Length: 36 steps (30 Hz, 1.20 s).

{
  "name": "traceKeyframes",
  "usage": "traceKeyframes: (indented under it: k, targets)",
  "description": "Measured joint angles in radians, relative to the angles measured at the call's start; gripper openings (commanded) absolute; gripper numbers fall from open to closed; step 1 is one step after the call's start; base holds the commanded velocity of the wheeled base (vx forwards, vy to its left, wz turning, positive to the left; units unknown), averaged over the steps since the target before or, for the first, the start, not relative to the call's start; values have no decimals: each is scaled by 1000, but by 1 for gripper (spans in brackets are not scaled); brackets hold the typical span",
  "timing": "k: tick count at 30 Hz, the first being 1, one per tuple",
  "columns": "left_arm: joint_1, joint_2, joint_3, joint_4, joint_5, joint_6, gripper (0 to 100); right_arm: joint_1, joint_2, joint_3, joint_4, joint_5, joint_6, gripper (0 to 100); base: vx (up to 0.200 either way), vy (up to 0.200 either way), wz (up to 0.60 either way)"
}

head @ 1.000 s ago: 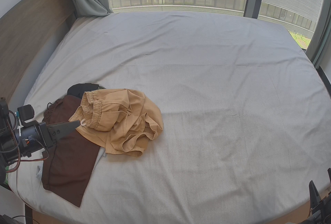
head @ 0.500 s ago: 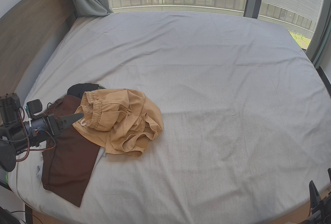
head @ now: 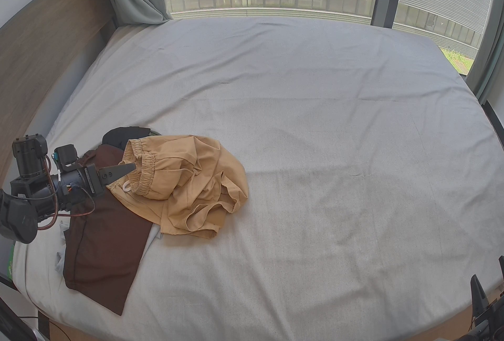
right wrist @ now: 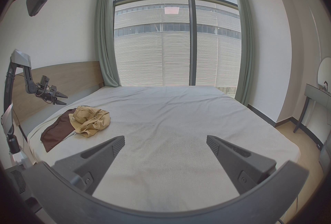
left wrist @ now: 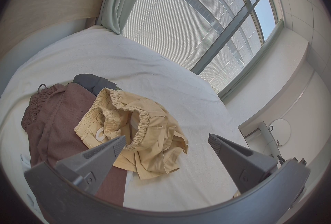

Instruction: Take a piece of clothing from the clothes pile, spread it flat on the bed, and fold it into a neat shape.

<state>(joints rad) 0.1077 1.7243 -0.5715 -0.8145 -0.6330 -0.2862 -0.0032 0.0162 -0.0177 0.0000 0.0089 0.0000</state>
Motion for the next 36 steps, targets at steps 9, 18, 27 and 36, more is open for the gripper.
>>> traceKeyframes:
  k: [9, 18, 27, 36]
  targets:
    - [1, 87, -48, -48, 1, -2, 100, 0, 0, 0, 0, 0, 0, 100, 0, 0, 0]
    - [-8, 169, -114, -58, 1, -5, 100, 0, 0, 0, 0, 0, 0, 100, 0, 0, 0]
    - [-27, 228, -169, -58, 2, -21, 100, 0, 0, 0, 0, 0, 0, 100, 0, 0, 0]
    - [-65, 264, -213, -58, 3, -38, 100, 0, 0, 0, 0, 0, 0, 100, 0, 0, 0]
